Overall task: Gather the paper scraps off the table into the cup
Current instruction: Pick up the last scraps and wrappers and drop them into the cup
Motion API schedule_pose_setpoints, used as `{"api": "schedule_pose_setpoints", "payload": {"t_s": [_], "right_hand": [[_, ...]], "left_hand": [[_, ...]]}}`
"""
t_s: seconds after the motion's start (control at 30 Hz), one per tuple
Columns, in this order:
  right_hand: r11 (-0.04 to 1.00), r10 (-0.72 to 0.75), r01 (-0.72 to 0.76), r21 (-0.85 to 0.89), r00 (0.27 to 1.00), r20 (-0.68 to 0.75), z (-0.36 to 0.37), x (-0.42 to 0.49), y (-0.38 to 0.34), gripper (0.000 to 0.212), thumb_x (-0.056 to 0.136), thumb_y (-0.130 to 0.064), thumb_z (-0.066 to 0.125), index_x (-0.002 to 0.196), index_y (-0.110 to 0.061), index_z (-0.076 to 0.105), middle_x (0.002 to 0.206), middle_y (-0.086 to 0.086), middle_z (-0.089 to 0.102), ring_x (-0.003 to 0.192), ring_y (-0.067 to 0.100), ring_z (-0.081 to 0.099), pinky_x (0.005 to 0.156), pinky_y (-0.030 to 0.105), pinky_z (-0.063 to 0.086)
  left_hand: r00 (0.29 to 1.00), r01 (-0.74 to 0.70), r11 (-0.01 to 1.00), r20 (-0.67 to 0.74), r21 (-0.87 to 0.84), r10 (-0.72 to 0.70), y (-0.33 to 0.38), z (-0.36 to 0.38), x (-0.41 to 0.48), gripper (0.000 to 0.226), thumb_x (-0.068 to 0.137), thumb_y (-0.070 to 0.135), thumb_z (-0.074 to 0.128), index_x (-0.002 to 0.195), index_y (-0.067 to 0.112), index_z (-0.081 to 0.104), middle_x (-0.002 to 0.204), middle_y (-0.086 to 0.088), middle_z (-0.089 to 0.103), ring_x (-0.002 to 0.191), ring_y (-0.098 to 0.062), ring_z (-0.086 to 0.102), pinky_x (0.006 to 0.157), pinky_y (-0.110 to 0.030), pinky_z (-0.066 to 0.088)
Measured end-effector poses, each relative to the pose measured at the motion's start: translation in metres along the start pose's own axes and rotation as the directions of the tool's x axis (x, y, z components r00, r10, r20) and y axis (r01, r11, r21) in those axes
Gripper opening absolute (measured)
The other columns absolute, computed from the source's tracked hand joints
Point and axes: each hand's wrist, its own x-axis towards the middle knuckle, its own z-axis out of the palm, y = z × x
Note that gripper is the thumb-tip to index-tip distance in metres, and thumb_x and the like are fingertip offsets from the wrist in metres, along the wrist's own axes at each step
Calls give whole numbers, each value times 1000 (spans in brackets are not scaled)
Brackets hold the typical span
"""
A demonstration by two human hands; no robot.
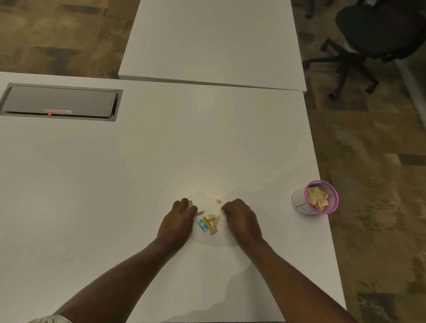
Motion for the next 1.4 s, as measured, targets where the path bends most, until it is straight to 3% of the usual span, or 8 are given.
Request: {"api": "schedule_pose_setpoints", "payload": {"t_s": [0.2, 0.33, 0.5, 0.57, 0.8, 1.0, 1.13, 1.4], "right_hand": [[947, 199, -169, 273, 976, -88, -15, -3, 2, 15, 91, -15, 63, 99, -18, 76, 100, -3, 73, 91, 12, 64, 81, 15, 42], [857, 321, -254, 448, 944, -79, -25, -8, 4, 11, 90, -19, 67, 96, -22, 75, 91, -13, 73, 83, 2, 66, 71, 0, 40], [759, 383, -271, 592, 921, -69, -39, -10, 7, 10, 88, -17, 68, 90, -24, 75, 85, -12, 74, 77, 7, 70, 73, 15, 53], [753, 389, -264, 602, 918, -84, -46, -10, 10, 9, 88, -17, 68, 91, -22, 76, 89, -11, 74, 83, 11, 70, 80, 25, 56], [765, 390, -194, 614, 898, -203, -93, -21, 36, 10, 90, -15, 67, 92, -22, 74, 94, -10, 73, 82, 11, 70, 79, 26, 56], [836, 457, -249, 489, 810, -368, -147, -33, 84, 8, 90, -18, 65, 89, -21, 73, 85, -4, 69, 77, 13, 61, 65, 14, 42], [803, 566, -400, 443, 746, -352, -165, -30, 112, 14, 90, -17, 64, 100, -13, 73, 98, 8, 71, 83, 20, 59, 74, 24, 43], [799, 556, -417, 434, 788, -266, -186, -18, 140, 19, 90, -12, 57, 104, -13, 71, 100, 8, 73, 83, 23, 64, 74, 29, 51]], "left_hand": [[993, 88, 990, -65, -112, -96, 1, -7, 6, 17, 98, 13, 47, 103, 12, 63, 104, -4, 55, 97, -23, 50, 77, -40, 51], [980, 94, 969, -150, -230, -131, 6, -16, 9, 17, 96, 11, 49, 92, 8, 65, 91, -4, 54, 85, -23, 52, 70, -36, 48], [971, 71, 950, -199, -304, -136, 24, -27, 17, 15, 94, 10, 53, 87, 7, 65, 87, -3, 54, 78, -21, 52, 66, -37, 49], [968, 47, 944, -219, -326, -124, 35, -30, 21, 14, 93, 11, 54, 85, 8, 65, 86, -2, 54, 75, -20, 52, 63, -34, 46], [966, -87, 912, -258, -402, -22, 100, -38, 38, 15, 93, 15, 57, 79, 12, 63, 84, 2, 53, 72, -18, 54, 60, -32, 42], [945, -277, 905, -264, -324, 195, 175, -38, 58, 10, 93, 16, 56, 89, 12, 64, 91, -2, 56, 81, -22, 54, 63, -33, 45], [887, -440, 884, -231, -158, 400, 224, -30, 72, 14, 95, 10, 52, 96, 7, 66, 94, -9, 56, 86, -29, 53, 63, -37, 45], [854, -508, 860, -164, -58, 494, 269, -21, 98, 16, 90, 6, 52, 100, 4, 65, 96, -15, 57, 88, -34, 54, 67, -44, 49]]}}
